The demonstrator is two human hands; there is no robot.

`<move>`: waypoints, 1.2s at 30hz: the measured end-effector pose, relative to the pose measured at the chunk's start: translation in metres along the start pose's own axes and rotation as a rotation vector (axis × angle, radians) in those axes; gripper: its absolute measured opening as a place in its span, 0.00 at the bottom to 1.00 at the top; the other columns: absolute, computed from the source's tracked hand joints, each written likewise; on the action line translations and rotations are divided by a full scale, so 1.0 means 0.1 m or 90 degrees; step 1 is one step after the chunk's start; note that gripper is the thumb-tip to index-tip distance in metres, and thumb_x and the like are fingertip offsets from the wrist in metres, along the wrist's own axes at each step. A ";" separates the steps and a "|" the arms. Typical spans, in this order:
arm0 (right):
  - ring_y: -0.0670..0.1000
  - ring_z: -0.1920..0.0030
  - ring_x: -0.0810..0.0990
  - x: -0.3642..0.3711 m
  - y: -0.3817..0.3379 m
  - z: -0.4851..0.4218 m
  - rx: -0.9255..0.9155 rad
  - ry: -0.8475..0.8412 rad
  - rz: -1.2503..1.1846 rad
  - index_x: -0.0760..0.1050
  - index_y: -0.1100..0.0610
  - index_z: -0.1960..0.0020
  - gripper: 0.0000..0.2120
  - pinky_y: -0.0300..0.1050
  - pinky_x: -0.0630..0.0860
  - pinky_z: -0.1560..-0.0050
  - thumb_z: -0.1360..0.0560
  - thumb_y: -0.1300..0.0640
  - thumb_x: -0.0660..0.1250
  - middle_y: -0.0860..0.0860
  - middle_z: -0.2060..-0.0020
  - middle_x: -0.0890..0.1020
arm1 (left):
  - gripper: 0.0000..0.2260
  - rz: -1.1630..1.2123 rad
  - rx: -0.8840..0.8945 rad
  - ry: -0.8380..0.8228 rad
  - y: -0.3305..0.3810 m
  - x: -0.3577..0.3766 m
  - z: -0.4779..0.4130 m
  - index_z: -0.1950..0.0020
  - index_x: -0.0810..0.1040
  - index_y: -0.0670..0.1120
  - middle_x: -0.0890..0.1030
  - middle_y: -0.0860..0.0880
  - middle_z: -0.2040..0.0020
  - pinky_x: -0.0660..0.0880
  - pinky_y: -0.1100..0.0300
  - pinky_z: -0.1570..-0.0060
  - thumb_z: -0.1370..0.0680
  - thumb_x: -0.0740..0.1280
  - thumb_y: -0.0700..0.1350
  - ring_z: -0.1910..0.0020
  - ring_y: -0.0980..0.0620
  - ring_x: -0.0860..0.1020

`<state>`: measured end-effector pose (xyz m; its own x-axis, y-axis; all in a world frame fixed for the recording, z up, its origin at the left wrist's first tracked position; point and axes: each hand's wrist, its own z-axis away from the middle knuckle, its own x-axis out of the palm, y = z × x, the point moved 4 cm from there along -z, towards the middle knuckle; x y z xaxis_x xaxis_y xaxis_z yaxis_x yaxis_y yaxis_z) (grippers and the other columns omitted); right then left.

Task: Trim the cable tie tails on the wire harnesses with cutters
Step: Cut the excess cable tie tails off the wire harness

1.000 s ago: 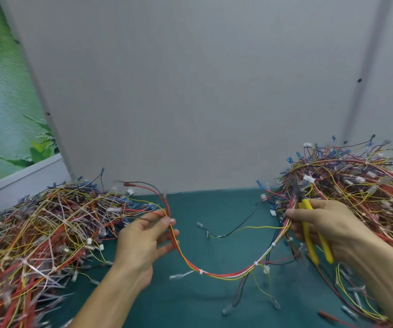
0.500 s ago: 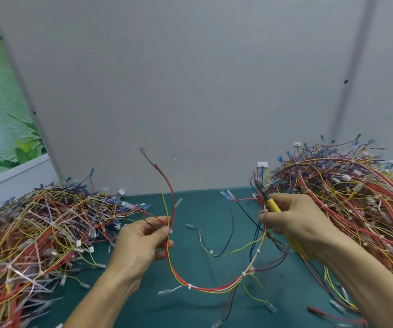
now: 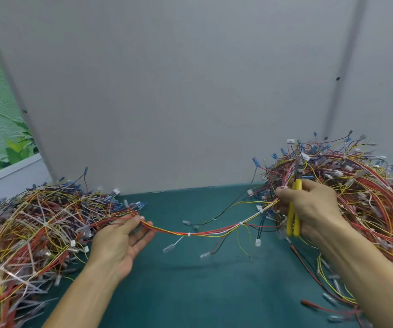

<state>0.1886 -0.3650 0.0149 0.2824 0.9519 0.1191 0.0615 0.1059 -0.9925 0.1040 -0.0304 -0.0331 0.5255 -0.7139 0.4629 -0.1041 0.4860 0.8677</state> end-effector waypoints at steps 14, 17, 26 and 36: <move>0.58 0.66 0.81 0.18 -0.31 0.06 -0.186 -0.024 0.211 0.79 0.57 0.60 0.05 0.55 0.81 0.61 0.32 0.64 0.75 0.59 0.64 0.83 | 0.12 -0.438 -0.100 -0.049 -0.18 0.24 0.22 0.50 0.75 0.46 0.75 0.45 0.50 0.77 0.49 0.51 0.24 0.68 0.55 0.50 0.41 0.78; 0.56 0.66 0.80 0.33 -0.32 0.13 -0.225 -0.051 0.300 0.79 0.58 0.60 0.05 0.54 0.80 0.62 0.33 0.61 0.74 0.58 0.65 0.83 | 0.22 -0.953 0.151 -0.132 -0.18 0.44 0.32 0.58 0.77 0.42 0.78 0.44 0.63 0.69 0.58 0.63 0.26 0.66 0.62 0.62 0.46 0.76; 0.61 0.56 0.82 0.77 -0.43 0.25 -0.227 -0.179 0.354 0.79 0.58 0.56 0.04 0.57 0.80 0.54 0.30 0.60 0.72 0.58 0.61 0.83 | 0.11 -0.815 0.355 -0.251 -0.63 1.13 0.49 0.56 0.78 0.45 0.78 0.47 0.65 0.74 0.53 0.57 0.26 0.68 0.53 0.62 0.44 0.73; 0.64 0.52 0.78 0.73 -0.17 0.49 -0.359 -0.038 0.570 0.65 0.51 0.57 0.15 0.49 0.63 0.60 0.24 0.41 0.64 0.59 0.55 0.82 | 0.04 -0.602 0.332 -0.162 -0.50 1.15 0.32 0.59 0.84 0.49 0.78 0.48 0.70 0.72 0.57 0.61 0.27 0.70 0.47 0.70 0.51 0.69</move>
<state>0.1612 -0.2835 0.0387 0.3972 0.6307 -0.6667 0.2936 -0.7756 -0.5588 0.1427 -0.1530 -0.0178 0.3984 -0.7971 -0.4537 -0.1264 -0.5376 0.8337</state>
